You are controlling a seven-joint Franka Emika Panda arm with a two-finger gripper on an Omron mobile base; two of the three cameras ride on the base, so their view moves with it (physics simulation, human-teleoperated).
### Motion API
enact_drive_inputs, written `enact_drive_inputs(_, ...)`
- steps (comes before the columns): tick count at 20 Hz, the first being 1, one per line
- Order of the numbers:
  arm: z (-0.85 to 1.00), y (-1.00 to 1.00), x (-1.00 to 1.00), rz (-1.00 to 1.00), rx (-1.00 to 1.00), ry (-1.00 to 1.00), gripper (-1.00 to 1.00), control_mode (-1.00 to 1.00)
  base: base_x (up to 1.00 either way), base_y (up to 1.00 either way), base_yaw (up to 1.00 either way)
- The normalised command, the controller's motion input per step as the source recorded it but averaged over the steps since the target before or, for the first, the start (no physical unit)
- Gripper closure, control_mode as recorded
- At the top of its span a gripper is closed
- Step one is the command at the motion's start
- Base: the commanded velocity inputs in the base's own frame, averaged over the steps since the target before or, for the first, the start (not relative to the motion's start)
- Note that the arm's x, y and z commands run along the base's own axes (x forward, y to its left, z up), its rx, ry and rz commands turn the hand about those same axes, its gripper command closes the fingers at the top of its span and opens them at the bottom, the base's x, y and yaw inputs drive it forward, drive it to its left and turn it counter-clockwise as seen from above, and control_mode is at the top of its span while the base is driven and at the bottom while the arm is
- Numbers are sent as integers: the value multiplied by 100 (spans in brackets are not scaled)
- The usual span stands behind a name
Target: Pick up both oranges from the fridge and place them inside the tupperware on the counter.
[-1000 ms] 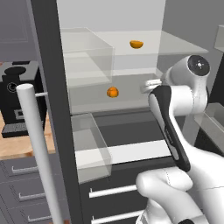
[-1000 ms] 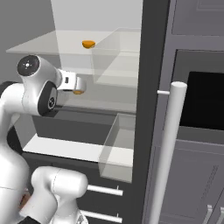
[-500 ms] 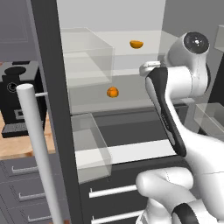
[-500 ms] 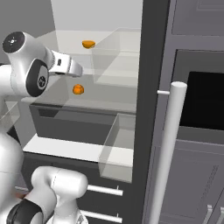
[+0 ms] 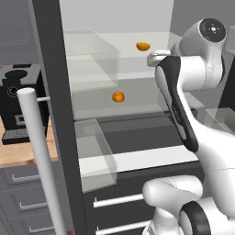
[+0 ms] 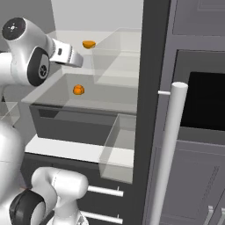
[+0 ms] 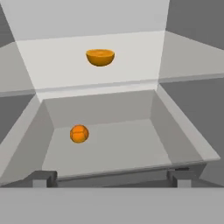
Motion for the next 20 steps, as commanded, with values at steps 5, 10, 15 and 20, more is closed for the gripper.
enact_drive_inputs(5,10,-3,46,0,5,0,-100,-100,0,0,0)
enact_drive_inputs(10,0,-8,59,0,0,0,-100,-100,0,0,0)
enact_drive_inputs(15,0,-16,60,0,0,1,-100,-100,0,0,0)
enact_drive_inputs(20,0,-10,63,0,0,3,-100,-100,0,0,0)
